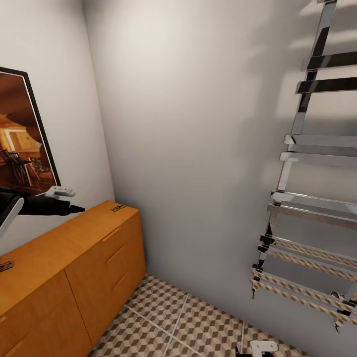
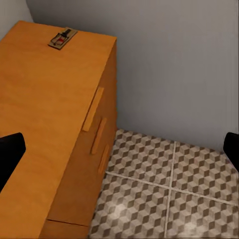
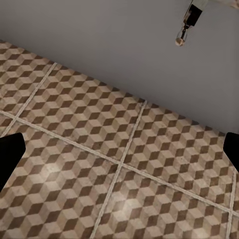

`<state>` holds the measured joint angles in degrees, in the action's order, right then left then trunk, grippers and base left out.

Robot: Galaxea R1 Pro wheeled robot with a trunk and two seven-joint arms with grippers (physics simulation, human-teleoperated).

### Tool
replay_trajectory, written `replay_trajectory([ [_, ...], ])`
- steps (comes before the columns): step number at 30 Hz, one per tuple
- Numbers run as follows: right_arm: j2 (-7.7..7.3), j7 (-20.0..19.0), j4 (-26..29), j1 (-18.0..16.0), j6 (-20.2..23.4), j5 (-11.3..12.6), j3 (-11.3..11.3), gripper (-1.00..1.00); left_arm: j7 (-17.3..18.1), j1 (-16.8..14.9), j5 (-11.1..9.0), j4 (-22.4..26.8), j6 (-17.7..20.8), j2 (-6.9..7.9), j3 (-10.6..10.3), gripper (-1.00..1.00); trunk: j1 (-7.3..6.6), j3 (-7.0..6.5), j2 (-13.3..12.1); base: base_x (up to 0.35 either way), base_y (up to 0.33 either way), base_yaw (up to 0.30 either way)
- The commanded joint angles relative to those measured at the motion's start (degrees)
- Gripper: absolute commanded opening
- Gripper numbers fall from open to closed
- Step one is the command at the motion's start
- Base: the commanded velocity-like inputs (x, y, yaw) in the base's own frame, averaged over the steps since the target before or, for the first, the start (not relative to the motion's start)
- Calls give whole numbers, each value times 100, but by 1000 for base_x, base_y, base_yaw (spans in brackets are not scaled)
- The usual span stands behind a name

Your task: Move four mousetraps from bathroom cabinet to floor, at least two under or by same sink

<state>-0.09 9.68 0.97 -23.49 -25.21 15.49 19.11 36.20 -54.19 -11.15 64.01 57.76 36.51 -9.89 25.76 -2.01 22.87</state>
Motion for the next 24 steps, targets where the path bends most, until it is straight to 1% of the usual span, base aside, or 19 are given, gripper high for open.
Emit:
replay_trajectory([
  [1,0,16,0,-2,-10,42,50,100,56,-4,-36,28,30,5,-35,100,2,3,4,0,0,0],
  [3,0,16,0,-3,-10,42,49,100,205,-4,-33,91,19,7,-68,100,2,3,4,0,0,0],
  [4,0,16,0,-5,-10,42,50,100,432,-4,-30,199,-14,18,-103,100,2,3,4,0,0,0],
  [7,0,16,0,-2,-10,42,51,100,544,-4,-28,283,-29,32,-127,100,2,3,4,0,0,0],
  [18,8,16,0,-1,-10,42,55,100,606,-4,-28,335,-37,40,-162,100,2,3,4,20,4,0],
  [22,9,16,0,-1,-10,42,55,100,607,-4,-28,344,-32,40,-267,100,2,3,4,179,119,0],
  [24,9,19,0,-1,-10,42,53,100,608,-4,-28,347,-30,43,-362,100,2,3,4,221,172,0],
])
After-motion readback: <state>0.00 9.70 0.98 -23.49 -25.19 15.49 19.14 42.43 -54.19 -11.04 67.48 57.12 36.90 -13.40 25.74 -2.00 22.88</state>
